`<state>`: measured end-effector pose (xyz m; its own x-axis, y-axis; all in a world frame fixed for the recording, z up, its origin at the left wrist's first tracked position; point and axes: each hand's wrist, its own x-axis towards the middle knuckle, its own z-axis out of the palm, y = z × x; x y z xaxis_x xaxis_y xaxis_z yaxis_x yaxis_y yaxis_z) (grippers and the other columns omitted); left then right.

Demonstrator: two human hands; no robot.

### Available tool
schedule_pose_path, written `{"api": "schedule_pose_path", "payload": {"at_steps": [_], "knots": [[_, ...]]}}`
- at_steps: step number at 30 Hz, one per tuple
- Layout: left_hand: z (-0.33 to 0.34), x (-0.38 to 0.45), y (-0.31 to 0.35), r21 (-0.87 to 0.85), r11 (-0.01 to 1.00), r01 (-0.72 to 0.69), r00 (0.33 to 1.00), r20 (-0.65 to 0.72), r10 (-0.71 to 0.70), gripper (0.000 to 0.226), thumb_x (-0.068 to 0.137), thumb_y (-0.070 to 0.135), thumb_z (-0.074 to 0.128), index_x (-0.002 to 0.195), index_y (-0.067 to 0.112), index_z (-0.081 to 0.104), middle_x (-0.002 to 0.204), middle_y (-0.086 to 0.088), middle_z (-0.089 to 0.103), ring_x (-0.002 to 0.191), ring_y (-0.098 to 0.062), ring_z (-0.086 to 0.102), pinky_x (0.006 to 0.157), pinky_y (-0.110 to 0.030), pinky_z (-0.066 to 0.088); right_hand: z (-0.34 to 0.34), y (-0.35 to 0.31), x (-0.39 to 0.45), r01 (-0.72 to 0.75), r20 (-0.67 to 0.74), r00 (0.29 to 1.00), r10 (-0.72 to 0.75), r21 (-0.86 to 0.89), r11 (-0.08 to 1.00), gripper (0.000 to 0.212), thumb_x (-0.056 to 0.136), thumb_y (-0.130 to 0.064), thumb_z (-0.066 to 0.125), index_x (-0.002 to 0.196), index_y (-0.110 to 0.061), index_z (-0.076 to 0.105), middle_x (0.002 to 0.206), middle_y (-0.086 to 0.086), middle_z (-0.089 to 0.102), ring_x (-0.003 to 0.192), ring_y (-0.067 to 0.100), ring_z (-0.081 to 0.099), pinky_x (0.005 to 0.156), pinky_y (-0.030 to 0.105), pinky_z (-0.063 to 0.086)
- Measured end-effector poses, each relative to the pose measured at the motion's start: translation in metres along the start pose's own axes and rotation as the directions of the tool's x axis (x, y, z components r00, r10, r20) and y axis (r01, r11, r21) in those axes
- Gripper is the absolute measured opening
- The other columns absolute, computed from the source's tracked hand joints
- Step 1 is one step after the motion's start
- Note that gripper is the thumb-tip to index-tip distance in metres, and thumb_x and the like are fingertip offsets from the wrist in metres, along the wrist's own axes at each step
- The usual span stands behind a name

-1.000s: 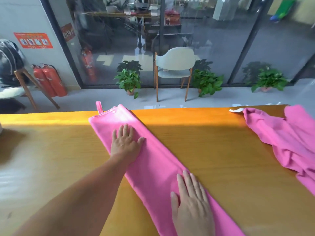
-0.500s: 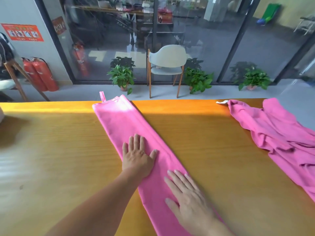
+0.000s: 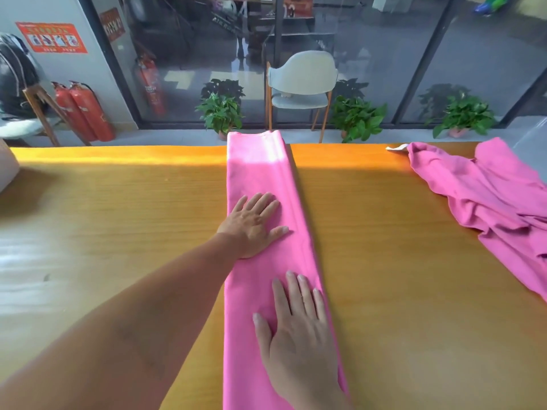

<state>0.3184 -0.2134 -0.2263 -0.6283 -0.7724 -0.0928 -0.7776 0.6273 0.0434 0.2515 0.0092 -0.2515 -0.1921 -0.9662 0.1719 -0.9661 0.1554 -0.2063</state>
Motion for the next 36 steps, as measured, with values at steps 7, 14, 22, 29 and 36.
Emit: {"api": "schedule_pose_path", "payload": {"at_steps": [7,14,22,29,36], "knots": [[0.014,-0.102,0.039,-0.129,0.991,0.047,0.996,-0.068,-0.057,0.074,0.092,0.064,-0.002,0.156,0.026,0.002,0.164,0.003,-0.004,0.149,-0.012,-0.011,0.123,-0.036,-0.004,-0.006,-0.002,-0.002,-0.029,0.069,0.997,0.029,0.012,0.999,0.066,0.1,-0.056,0.027,0.146,-0.014,0.047,0.155,0.008,0.038,0.147,0.024,0.031,0.116,0.041,0.012],[0.023,-0.18,0.074,-0.129,0.984,0.124,0.991,-0.03,-0.129,0.063,0.101,0.054,0.009,0.156,0.025,-0.002,0.163,0.006,-0.01,0.147,-0.008,-0.017,0.122,-0.033,-0.008,-0.023,0.013,-0.074,0.122,0.069,0.99,-0.122,0.008,0.993,0.054,0.096,-0.044,0.035,0.136,-0.016,0.059,0.147,0.005,0.051,0.139,0.02,0.045,0.113,0.036,0.019],[0.038,-0.293,0.136,-0.2,0.977,0.079,0.989,-0.107,-0.102,0.068,0.094,0.049,0.014,0.152,0.018,0.03,0.161,0.004,0.018,0.149,-0.011,0.011,0.117,-0.02,-0.01,-0.04,0.027,-0.14,0.209,0.052,0.976,-0.211,0.037,0.977,0.051,0.093,-0.039,0.034,0.127,-0.017,0.064,0.139,0.008,0.058,0.132,0.024,0.052,0.112,0.036,0.032],[0.057,-0.364,0.173,-0.234,0.972,-0.038,0.981,-0.193,-0.008,0.052,0.101,0.044,0.035,0.138,0.013,0.053,0.15,-0.004,0.043,0.141,-0.019,0.037,0.116,-0.034,0.022,-0.051,0.051,-0.201,0.331,-0.001,0.943,-0.332,0.102,0.938,0.038,0.092,-0.037,0.043,0.115,-0.021,0.067,0.123,0.0,0.062,0.116,0.019,0.06,0.1,0.032,0.049],[0.05,-0.398,0.186,-0.259,0.949,-0.18,0.956,-0.273,0.107,0.035,0.098,0.031,0.045,0.125,0.014,0.058,0.132,0.0,0.052,0.126,-0.016,0.047,0.118,-0.022,0.016,-0.064,0.052,-0.223,0.368,-0.021,0.929,-0.368,0.129,0.921,0.022,0.087,-0.031,0.05,0.102,-0.024,0.064,0.104,-0.009,0.055,0.098,0.011,0.052,0.09,0.022,0.041]]}}
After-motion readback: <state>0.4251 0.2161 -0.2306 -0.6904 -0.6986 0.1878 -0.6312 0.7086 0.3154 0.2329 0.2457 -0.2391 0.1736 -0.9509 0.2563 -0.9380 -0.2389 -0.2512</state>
